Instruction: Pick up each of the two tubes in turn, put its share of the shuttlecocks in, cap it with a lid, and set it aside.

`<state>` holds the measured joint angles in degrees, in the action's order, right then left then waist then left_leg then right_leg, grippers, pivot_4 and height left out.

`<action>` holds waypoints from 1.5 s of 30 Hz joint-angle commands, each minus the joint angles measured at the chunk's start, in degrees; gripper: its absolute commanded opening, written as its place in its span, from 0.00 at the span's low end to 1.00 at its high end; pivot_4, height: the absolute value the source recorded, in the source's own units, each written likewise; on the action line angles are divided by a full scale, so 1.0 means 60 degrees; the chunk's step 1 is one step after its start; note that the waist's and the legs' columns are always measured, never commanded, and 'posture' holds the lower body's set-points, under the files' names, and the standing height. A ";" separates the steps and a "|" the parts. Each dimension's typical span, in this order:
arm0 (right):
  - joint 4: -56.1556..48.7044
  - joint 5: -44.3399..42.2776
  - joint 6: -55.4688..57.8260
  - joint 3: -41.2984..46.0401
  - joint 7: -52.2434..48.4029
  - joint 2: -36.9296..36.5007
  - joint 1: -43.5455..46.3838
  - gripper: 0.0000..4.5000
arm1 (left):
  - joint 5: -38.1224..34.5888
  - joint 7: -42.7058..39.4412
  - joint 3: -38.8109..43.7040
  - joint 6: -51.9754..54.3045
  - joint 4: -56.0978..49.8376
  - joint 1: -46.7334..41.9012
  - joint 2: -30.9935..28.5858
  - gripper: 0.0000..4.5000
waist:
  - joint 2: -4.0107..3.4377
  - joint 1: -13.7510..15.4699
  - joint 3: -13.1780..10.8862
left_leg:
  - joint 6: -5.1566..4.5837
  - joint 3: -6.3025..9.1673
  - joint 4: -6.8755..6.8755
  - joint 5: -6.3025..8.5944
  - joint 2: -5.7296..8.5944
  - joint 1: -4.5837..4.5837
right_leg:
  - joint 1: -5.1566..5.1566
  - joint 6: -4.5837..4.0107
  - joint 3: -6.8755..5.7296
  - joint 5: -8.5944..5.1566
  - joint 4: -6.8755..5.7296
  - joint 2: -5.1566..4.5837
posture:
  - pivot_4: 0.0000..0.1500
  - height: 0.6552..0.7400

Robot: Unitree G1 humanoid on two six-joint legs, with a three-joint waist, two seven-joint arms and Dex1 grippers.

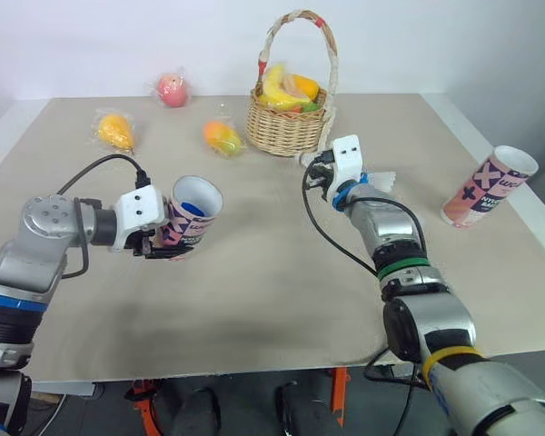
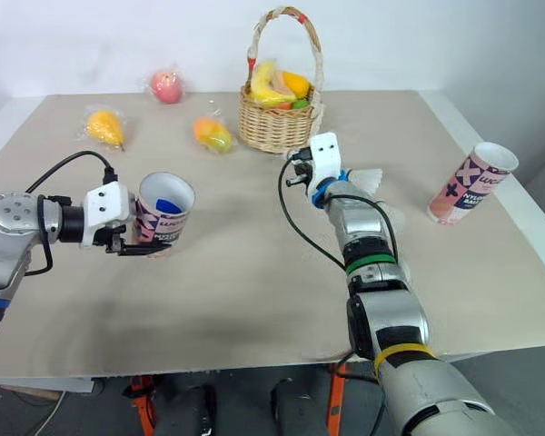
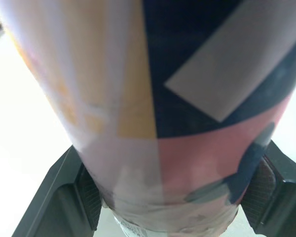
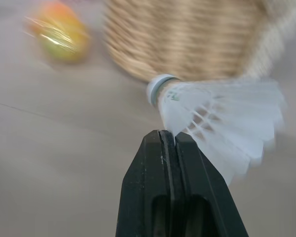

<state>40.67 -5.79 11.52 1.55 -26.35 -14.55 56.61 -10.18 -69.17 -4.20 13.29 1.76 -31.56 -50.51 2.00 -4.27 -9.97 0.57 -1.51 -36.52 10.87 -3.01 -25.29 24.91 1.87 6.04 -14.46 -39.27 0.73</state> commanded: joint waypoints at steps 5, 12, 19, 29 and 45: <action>-0.6856 -0.2129 0.0953 -0.0757 -0.4945 -0.2400 -0.1232 0.03 | -0.0223 -0.0546 -0.0045 0.0145 0.0007 0.0005 -0.0108 0.73 | -0.0022 0.0075 -0.0014 | 0.0000 0.0011 -0.0006 0.0000 0.0002 -0.0008 | 0.0002 0.0004 -0.0013 -0.0001 -0.0002 -0.0003 | 1.00 1.00; -0.8816 -0.2963 0.1900 -0.1772 -0.6895 -0.3376 -0.0661 0.03 | -0.0204 -0.1214 -0.0466 0.0138 0.0442 -0.0250 0.0144 0.73 | -0.0026 0.0076 -0.0016 | -0.0024 -0.0002 -0.0020 -0.0007 -0.0017 0.0032 | -0.0013 -0.0012 -0.0024 0.0001 -0.0015 0.0006 | 1.00 1.00; -0.8021 -0.1539 0.0893 -0.3311 -0.7163 -0.2785 0.0042 0.03 | 0.0053 -0.1571 -0.0853 -0.0153 0.0688 -0.0362 0.0317 0.73 | -0.0026 0.0097 -0.0015 | -0.0071 -0.0002 -0.0037 -0.0059 -0.0018 0.0033 | -0.0012 0.0029 -0.0032 0.0015 -0.0029 0.0008 | 1.00 1.00; -0.6521 -0.0066 -0.0606 -0.4013 -0.7395 -0.2394 0.0571 0.03 | 0.0266 -0.1632 -0.1036 -0.0517 0.0772 -0.0057 0.0318 0.73 | -0.0028 0.0249 -0.0012 | -0.0070 -0.0009 -0.0044 -0.0059 -0.0013 0.0029 | -0.0013 -0.0013 -0.0028 0.0037 -0.0031 -0.0002 | 1.00 1.00; -0.6814 -0.2613 0.2593 -0.2024 -0.7966 -0.2793 0.0691 0.69 | 0.0209 -0.1585 -0.0986 -0.0658 0.0907 -0.0100 0.0549 0.73 | -0.0036 0.0266 -0.0006 | -0.0070 -0.0007 -0.0051 -0.0059 -0.0017 0.0037 | -0.0020 -0.0023 -0.0037 0.0041 -0.0042 -0.0003 | 1.00 1.00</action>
<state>0.22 -21.67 26.92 -13.41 -76.67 -30.34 60.98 -9.49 -77.72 -8.16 8.81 7.05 -33.05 -47.75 1.79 -2.67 -10.01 0.15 -1.55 -36.83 10.52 -3.11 -25.07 24.79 1.73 5.81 -14.21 -39.52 0.72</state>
